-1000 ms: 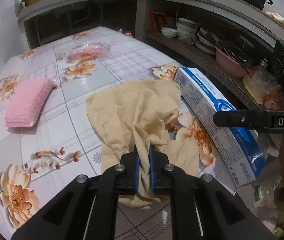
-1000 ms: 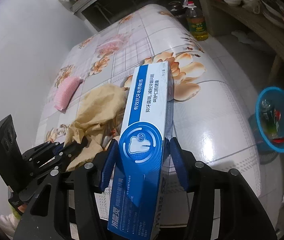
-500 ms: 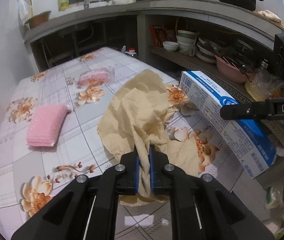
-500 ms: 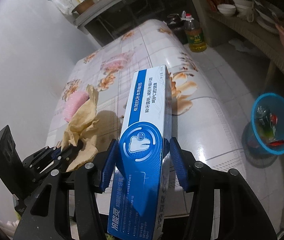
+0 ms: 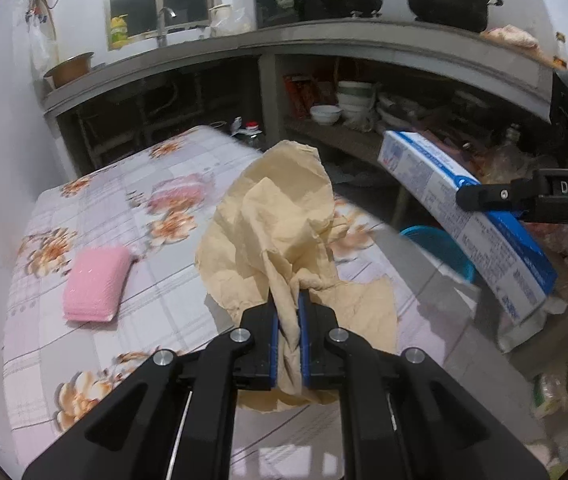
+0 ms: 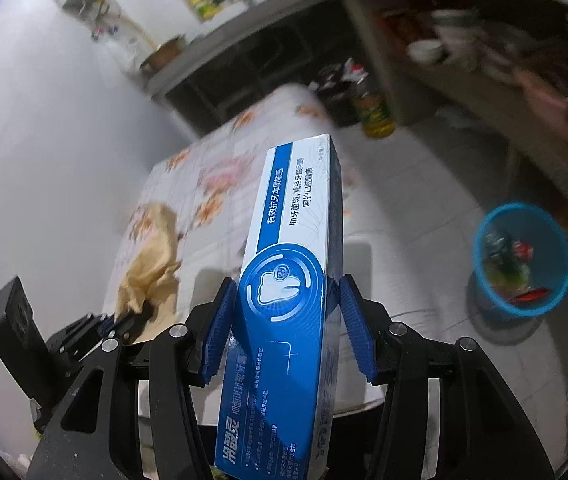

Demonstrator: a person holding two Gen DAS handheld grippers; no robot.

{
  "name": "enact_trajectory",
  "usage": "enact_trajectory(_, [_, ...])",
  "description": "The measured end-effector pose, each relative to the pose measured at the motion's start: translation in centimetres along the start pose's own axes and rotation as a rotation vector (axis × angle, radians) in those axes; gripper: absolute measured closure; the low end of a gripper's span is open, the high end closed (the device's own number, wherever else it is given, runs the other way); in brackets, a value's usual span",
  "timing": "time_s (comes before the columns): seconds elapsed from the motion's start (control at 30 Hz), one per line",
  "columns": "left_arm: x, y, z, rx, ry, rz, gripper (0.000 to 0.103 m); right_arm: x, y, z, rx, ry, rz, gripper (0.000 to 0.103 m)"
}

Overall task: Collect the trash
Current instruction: 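Carry the cloth and box to the blue wastebasket and open both tools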

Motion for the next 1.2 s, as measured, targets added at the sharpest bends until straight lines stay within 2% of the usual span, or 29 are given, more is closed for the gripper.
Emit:
enact_trajectory(0.23, [4.2,-3.3,1.6,0.037,0.169,0.013,0.096,6.8,-2.0,-6.3,0.143,0.160,0.083,0.054])
enact_trajectory(0.4, [8.5,-5.4,4.9,0.002,0.314,0.041,0.096,12.5,-0.8,-8.7,0.167,0.259,0.183,0.054])
enact_trajectory(0.47, [10.4,-6.0,7.2,-0.043,0.387,0.024,0.096,15.0,0.1,-9.0,0.161,0.288,0.238,0.054])
enact_trajectory(0.57, [13.1,-6.4,11.5,-0.169,0.496,-0.051,0.095,18.0,1.3,-8.6,0.142,0.320,0.302,0.054])
enact_trajectory(0.67, [15.3,-6.1,16.0,-0.294,0.545,-0.123,0.095,20.1,2.4,-7.6,0.117,0.335,0.352,0.054])
enact_trajectory(0.8, [19.8,-5.0,22.5,-0.470,0.613,-0.158,0.095,22.3,3.8,-6.3,0.082,0.345,0.404,0.054])
enact_trajectory(1.0, [26.6,-2.6,31.7,-0.681,0.637,-0.192,0.095,25.0,5.5,-6.3,0.059,0.368,0.471,0.054])
enact_trajectory(1.2, [31.2,0.0,38.7,-0.772,0.594,-0.218,0.095,27.1,7.1,-6.3,0.021,0.403,0.528,0.054])
Point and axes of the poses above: each gripper's, at about its wrist camera, not at the fingertips, and z roughly the way its jaws point, x to its right, y to its underside, the point moved 1 cm from there along z, roughly the way its jaws point, and after that the axes turned 15 degrees about x, right-handed, at the moved point
